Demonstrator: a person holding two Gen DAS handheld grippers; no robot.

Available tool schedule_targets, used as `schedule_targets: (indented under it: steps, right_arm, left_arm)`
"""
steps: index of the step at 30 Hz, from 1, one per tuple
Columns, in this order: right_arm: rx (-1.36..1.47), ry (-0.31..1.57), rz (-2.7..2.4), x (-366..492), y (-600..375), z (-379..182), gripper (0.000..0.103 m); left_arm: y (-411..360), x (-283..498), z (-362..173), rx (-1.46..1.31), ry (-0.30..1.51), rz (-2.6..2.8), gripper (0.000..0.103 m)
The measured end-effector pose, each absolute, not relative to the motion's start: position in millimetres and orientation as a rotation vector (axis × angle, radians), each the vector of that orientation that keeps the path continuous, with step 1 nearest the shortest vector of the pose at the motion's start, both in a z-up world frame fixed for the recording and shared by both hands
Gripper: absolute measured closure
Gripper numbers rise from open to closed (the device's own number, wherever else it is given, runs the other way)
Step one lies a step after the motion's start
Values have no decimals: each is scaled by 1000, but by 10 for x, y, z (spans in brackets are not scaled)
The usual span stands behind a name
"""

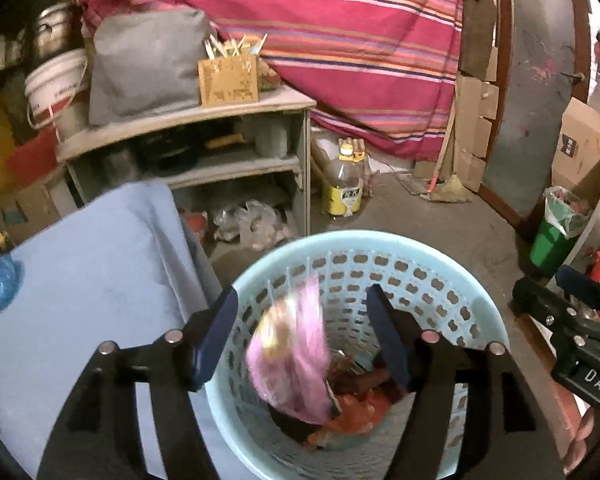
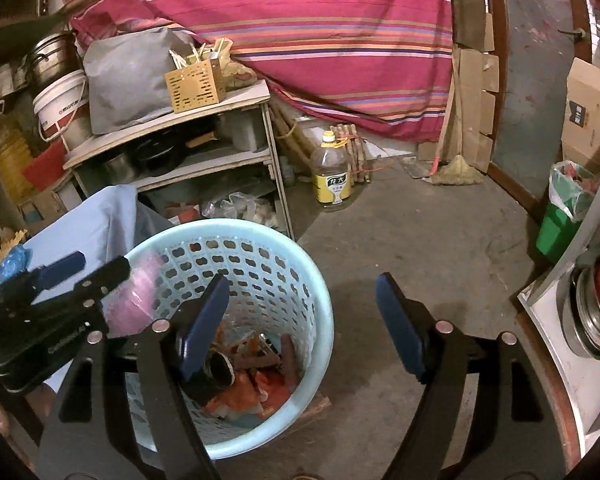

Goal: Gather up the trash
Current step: 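Open the left gripper to drop the pink packet into the basket, then move both grippers back over the table toward the remaining trash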

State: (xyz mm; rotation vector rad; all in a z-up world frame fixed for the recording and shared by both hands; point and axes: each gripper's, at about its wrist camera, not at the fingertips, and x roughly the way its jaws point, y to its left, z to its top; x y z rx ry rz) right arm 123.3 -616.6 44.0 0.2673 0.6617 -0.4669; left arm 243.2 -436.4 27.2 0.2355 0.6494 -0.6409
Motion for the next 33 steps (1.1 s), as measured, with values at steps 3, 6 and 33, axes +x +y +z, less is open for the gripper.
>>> schedule_targets:
  steps: [3,6,33]
  right_arm:
    - [253,666,-472,1241,-6148,439,28]
    - [255,666,-474,1250,-6148,441,28]
    - [105,650,-327,2087,-4556,380,4]
  left_arm:
    - [-4335,2431,304,245,639,-635,30]
    - [-4220,2454,319,235,632,-619,25]
    - [-717,2749,72,149,612,-149,5]
